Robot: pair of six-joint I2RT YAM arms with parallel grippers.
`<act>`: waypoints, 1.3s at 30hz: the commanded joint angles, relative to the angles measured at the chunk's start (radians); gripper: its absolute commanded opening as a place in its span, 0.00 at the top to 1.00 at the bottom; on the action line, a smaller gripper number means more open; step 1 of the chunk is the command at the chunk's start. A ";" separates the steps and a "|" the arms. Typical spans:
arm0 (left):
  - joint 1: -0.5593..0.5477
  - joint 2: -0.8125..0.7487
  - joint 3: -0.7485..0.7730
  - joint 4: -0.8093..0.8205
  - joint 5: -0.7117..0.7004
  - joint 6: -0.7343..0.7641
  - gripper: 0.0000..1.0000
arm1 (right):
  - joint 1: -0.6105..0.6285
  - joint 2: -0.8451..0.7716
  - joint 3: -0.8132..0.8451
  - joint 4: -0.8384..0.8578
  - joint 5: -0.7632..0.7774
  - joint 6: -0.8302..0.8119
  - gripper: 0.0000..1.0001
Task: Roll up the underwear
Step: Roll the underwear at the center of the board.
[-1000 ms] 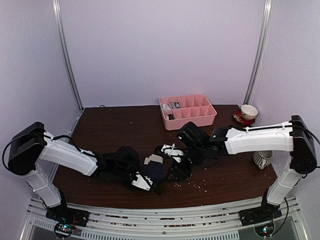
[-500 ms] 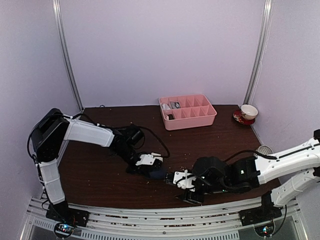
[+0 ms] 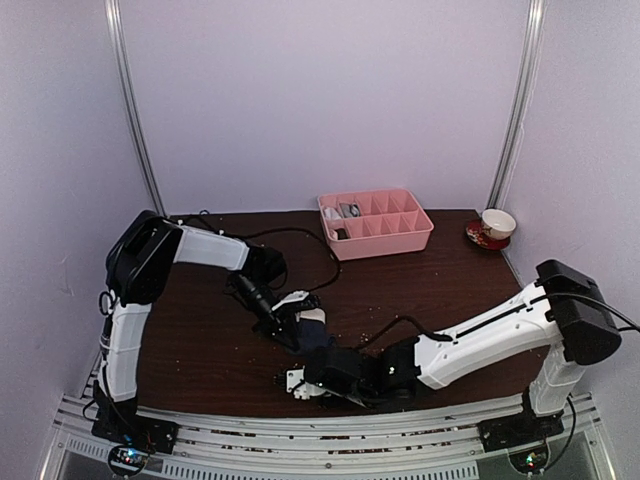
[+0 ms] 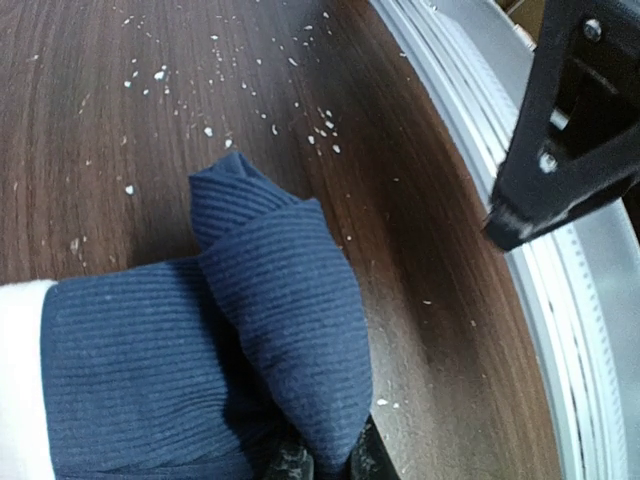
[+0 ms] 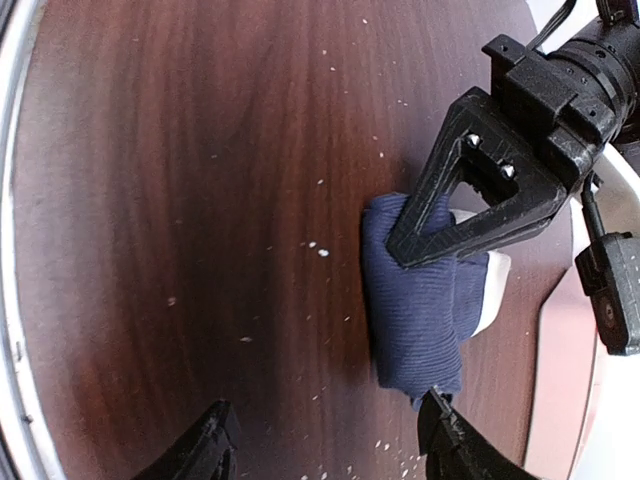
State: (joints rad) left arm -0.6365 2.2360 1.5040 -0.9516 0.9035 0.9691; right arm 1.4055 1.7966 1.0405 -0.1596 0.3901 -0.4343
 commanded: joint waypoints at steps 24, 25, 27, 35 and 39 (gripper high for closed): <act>0.062 0.151 0.037 -0.147 -0.073 0.022 1.00 | -0.129 0.261 0.152 0.127 0.018 -0.183 0.46; 0.063 0.151 0.036 -0.144 -0.077 0.021 1.00 | -0.131 0.269 0.158 0.127 0.026 -0.182 0.46; 0.064 0.151 0.033 -0.141 -0.075 0.020 1.00 | -0.136 0.279 0.169 0.124 0.031 -0.177 0.47; 0.066 0.112 0.012 -0.115 -0.097 0.028 0.91 | -0.155 0.311 0.246 -0.013 -0.058 -0.103 0.84; 0.071 0.000 -0.052 -0.022 -0.129 0.013 0.73 | -0.155 0.344 0.330 -0.174 -0.159 -0.017 0.90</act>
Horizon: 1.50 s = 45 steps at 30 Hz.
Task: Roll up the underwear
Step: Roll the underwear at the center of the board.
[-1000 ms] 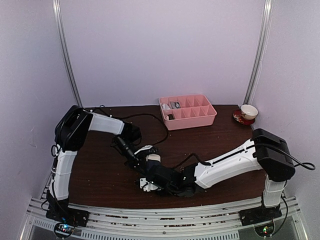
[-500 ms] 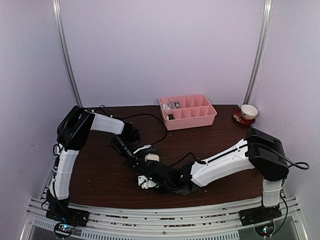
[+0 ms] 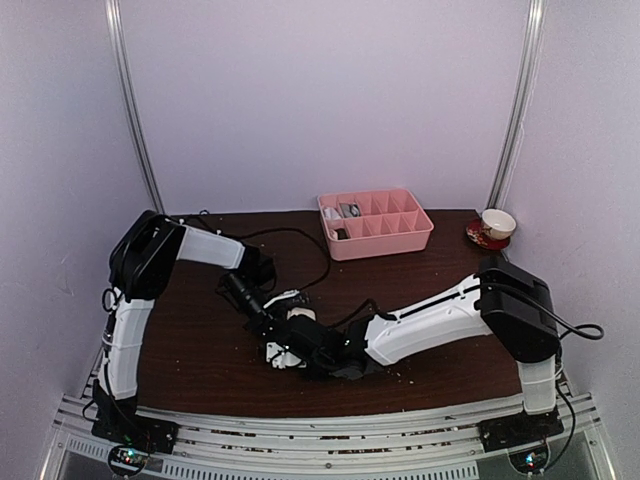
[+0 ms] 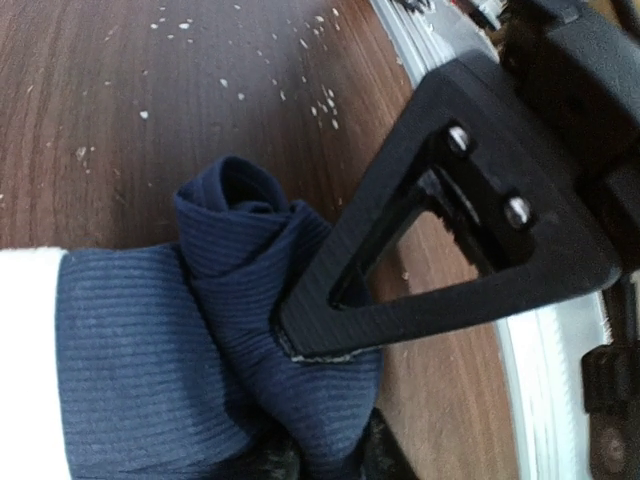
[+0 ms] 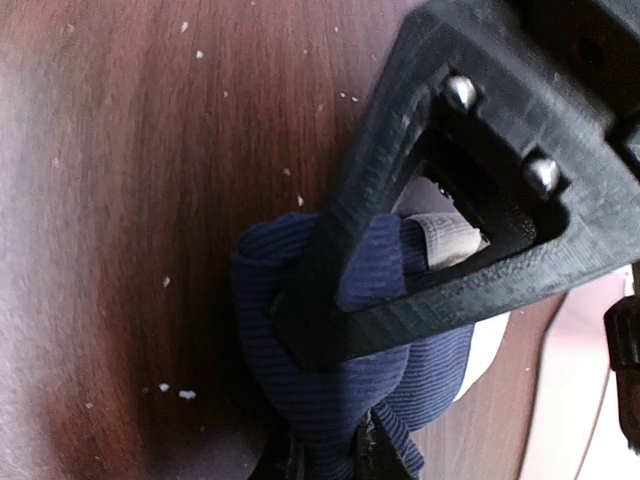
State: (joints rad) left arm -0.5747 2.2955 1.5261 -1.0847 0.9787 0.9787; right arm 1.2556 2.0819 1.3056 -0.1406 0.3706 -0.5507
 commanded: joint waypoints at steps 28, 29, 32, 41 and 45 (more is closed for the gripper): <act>0.234 -0.876 -0.860 0.785 -0.202 0.314 0.33 | -0.132 0.145 0.323 -0.513 -0.693 0.462 0.88; 0.234 -0.901 -0.896 0.818 -0.208 0.334 0.32 | -0.143 0.151 0.334 -0.517 -0.711 0.467 0.88; 0.215 -0.963 -0.994 0.918 -0.257 0.363 0.29 | -0.183 0.182 0.372 -0.534 -0.786 0.472 0.86; -0.020 -1.017 -1.071 1.142 -0.471 0.277 0.28 | -0.279 0.273 0.470 -0.580 -0.915 0.474 0.85; -0.095 -0.965 -1.052 1.223 -0.570 0.242 0.30 | -0.304 0.297 0.487 -0.583 -0.934 0.477 0.84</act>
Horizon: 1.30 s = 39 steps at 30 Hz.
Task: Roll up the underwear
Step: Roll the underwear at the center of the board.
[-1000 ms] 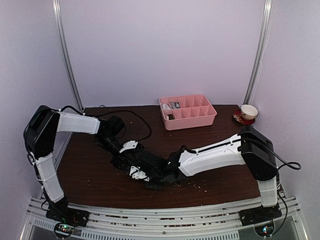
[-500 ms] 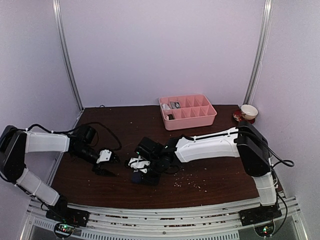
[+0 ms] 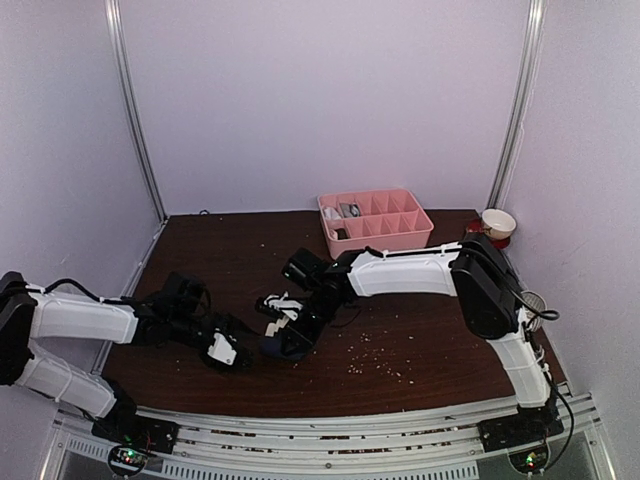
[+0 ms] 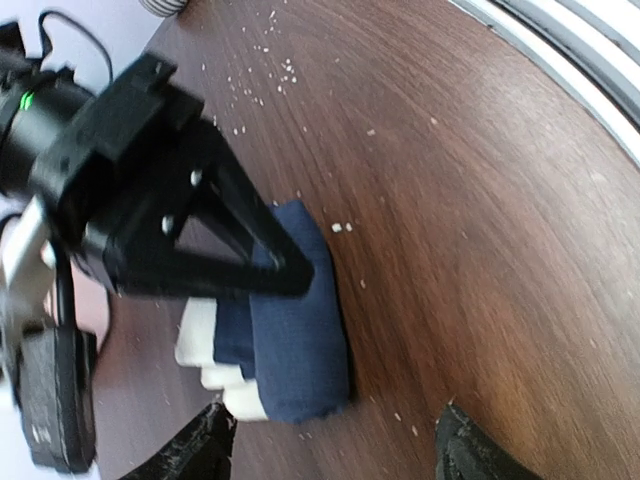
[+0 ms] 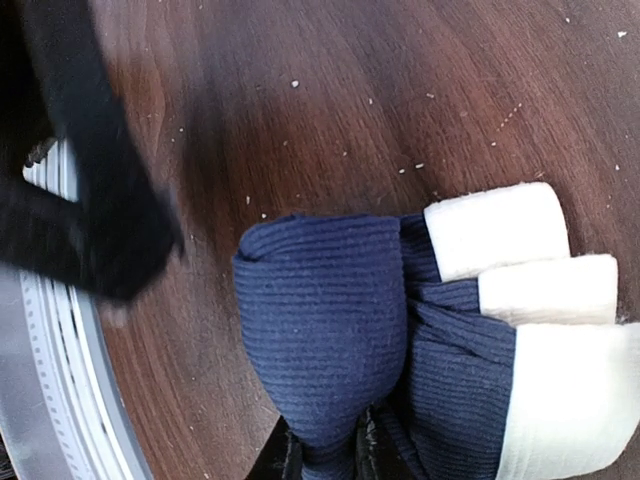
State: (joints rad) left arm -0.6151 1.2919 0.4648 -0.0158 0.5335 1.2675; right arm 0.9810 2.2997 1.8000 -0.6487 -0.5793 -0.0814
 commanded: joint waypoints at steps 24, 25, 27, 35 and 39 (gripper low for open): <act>-0.198 0.261 0.106 0.159 -0.298 -0.168 0.70 | -0.066 0.113 -0.013 -0.041 0.007 0.022 0.84; -0.198 0.264 0.118 0.132 -0.290 -0.180 0.74 | -0.066 0.112 -0.014 -0.041 0.007 0.022 0.83; -0.198 0.282 0.158 0.064 -0.278 -0.196 0.83 | -0.066 0.107 -0.016 -0.040 0.008 0.019 0.82; -0.189 0.407 0.311 -0.220 -0.206 -0.275 1.00 | -0.067 -0.024 -0.111 0.040 0.006 0.001 0.61; -0.172 0.439 0.359 -0.319 -0.144 -0.313 1.00 | -0.071 -0.141 -0.216 0.123 -0.006 -0.009 0.48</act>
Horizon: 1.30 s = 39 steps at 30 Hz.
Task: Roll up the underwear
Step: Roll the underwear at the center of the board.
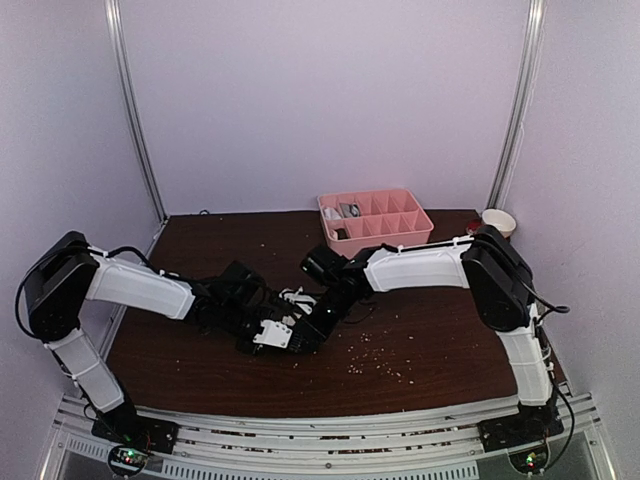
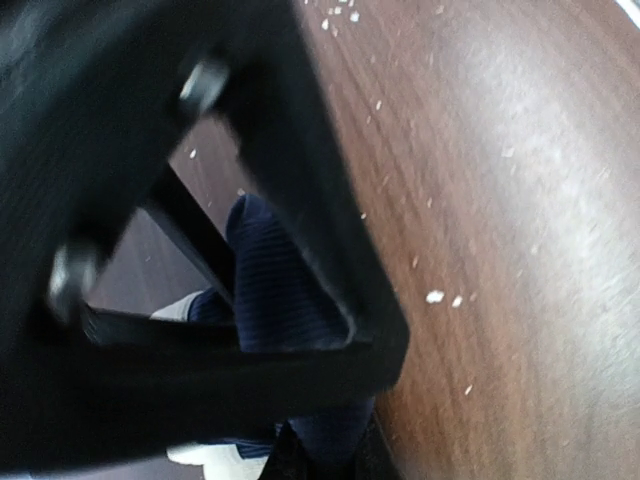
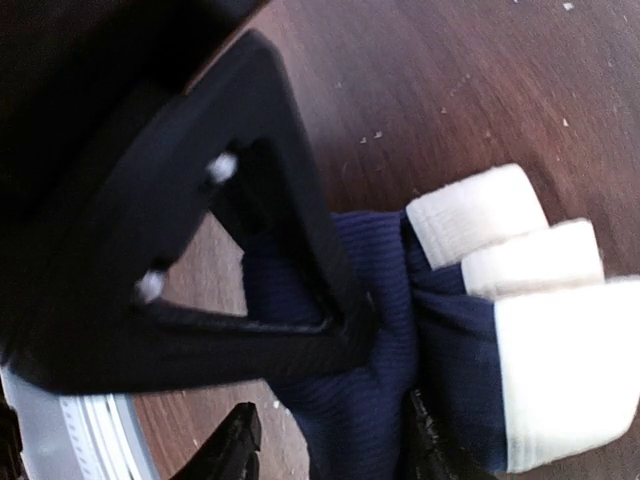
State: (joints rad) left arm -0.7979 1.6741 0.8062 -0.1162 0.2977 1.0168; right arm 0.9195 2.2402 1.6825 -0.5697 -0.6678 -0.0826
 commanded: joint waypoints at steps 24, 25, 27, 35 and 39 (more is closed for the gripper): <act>0.220 0.521 0.553 -0.852 0.432 -0.104 1.00 | 0.319 -0.663 -0.796 0.495 0.774 -0.174 0.37; 0.232 0.539 0.576 -0.873 0.442 -0.104 1.00 | 0.338 -0.641 -0.774 0.495 0.805 -0.190 0.38; 0.243 0.573 0.610 -0.906 0.454 -0.101 1.00 | 0.357 -0.589 -0.723 0.498 0.857 -0.224 0.38; 0.253 0.647 0.690 -0.954 0.441 -0.119 1.00 | 0.360 -0.320 -0.473 0.467 1.018 -0.377 0.39; 0.254 0.656 0.701 -0.952 0.430 -0.126 1.00 | 0.343 -0.204 -0.362 0.443 1.039 -0.408 0.40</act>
State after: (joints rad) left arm -0.5529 2.2539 1.5238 -1.0500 0.9234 0.9112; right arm 1.2774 1.9602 1.2312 -0.1070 0.2863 -0.4244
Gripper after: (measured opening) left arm 0.096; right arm 0.611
